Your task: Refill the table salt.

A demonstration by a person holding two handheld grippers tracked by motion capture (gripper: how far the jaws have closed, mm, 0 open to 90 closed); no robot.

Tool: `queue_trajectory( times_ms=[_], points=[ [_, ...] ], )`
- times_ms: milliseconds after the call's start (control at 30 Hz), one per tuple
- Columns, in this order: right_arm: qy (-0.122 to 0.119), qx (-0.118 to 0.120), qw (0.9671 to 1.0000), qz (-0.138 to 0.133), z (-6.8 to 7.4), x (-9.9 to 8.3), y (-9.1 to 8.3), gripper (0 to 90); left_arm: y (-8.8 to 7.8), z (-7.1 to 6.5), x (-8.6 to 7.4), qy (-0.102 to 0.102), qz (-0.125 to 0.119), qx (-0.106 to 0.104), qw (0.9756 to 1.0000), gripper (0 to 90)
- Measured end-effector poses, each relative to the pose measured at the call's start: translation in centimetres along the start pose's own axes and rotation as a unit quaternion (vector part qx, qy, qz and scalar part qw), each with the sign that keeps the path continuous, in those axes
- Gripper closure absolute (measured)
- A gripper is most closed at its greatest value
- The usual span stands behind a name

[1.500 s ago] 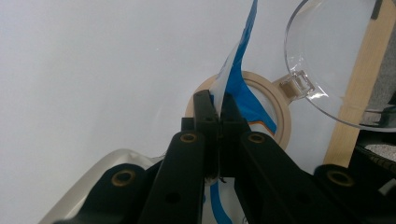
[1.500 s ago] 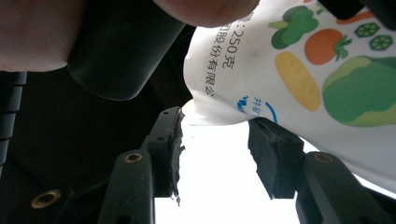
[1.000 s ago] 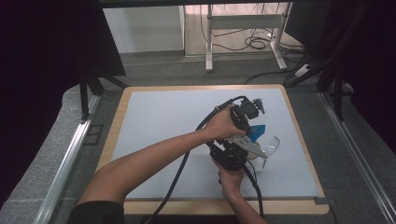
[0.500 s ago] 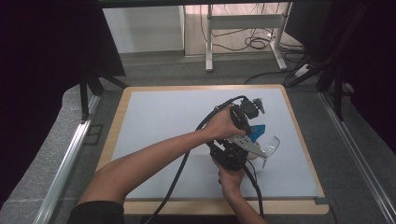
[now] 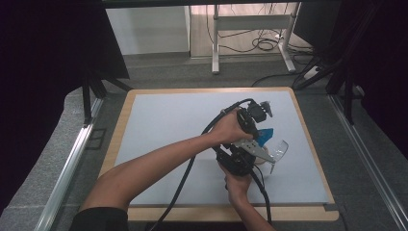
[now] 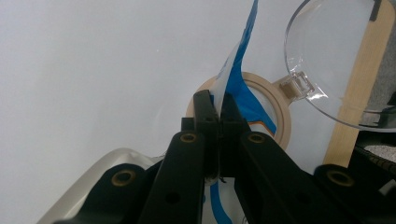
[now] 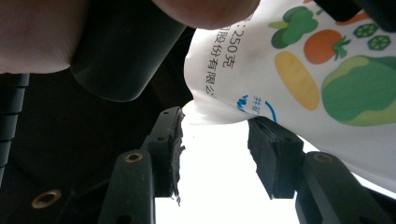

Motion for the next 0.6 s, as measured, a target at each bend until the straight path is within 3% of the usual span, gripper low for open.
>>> queue_trajectory(
  times_ms=[600],
  points=[
    [0.004, 0.001, 1.0000, -0.003, -0.11, 0.04, -0.04, 55.1, 0.21, -0.03, 0.14, 0.000, 0.004, 0.002, 1.0000, 90.0]
  ],
)
Point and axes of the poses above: each handheld gripper's, and its own axes: y roughly forward along the jaws, x roughly out of its top, z roughly to its left, the point moved 5 cm from there along y, roughly forward along the jaws, and after that the axes turned 8 degrees about -y, right-handed, at the moved point
